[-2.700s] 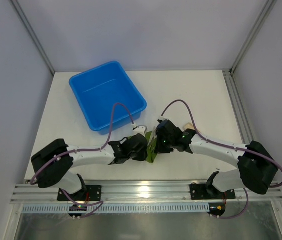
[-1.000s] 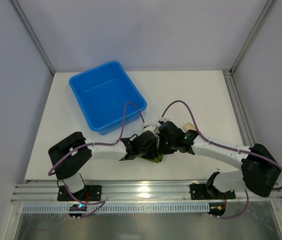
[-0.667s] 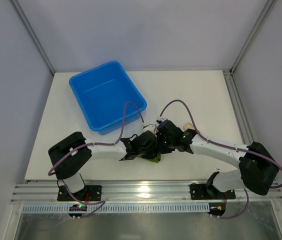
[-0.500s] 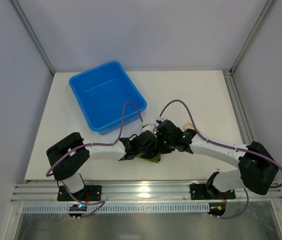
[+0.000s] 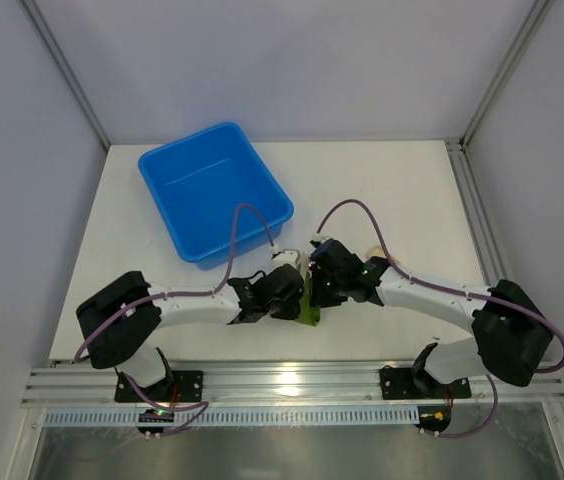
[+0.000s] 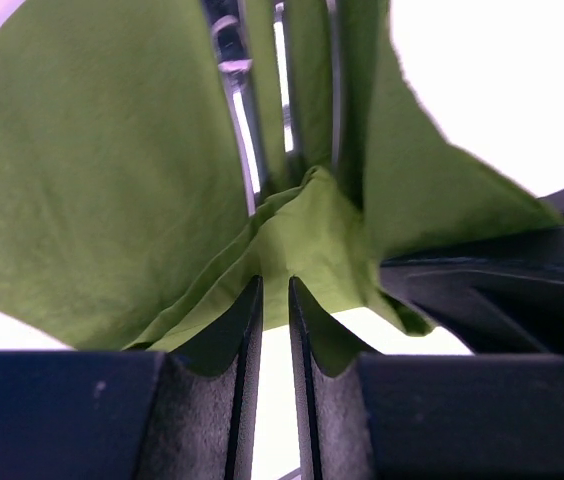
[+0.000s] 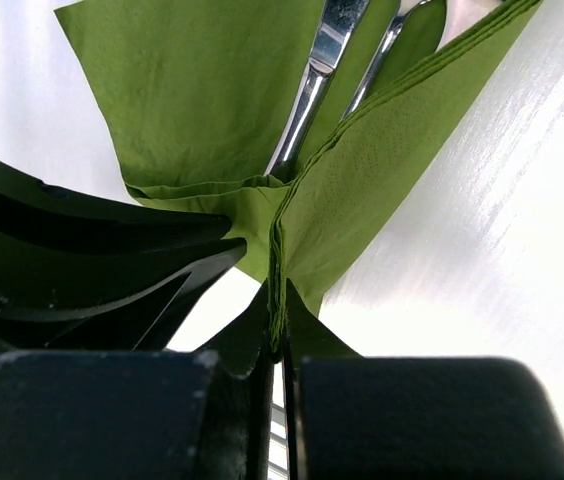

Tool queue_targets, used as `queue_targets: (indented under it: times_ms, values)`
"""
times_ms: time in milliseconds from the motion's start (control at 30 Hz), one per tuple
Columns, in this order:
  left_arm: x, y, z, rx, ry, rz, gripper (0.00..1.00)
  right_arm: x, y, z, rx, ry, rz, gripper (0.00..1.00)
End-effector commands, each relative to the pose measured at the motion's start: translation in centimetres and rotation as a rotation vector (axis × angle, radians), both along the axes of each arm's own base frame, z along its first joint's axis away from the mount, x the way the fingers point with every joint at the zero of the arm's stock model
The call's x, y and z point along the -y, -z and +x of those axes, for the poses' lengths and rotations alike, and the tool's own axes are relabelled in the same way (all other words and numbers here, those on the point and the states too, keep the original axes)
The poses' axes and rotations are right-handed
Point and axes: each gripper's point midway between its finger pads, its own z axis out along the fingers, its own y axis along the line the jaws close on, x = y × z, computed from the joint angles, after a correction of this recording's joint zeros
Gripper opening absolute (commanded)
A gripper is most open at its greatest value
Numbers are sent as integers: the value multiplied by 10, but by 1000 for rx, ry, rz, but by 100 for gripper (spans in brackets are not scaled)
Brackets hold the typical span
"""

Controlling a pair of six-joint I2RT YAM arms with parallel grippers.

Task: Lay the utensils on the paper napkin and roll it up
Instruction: Roll the napkin at the center of the board.

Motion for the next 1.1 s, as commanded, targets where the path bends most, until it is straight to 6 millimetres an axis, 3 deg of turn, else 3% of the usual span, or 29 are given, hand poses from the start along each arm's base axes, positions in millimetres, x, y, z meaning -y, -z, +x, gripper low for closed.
queue_targets:
  times_ms: [0, 367, 1067]
  values:
    - [-10, -3, 4, 33, -37, 17, 17, -18, -17, 10, 41, -25, 54, 4]
    - [-17, 1, 9, 61, -52, 54, 18, -34, -16, 17, 27, -56, 70, 4]
    - [-14, 3, 5, 40, -54, 13, 17, -58, 9, 31, -2, -56, 88, 4]
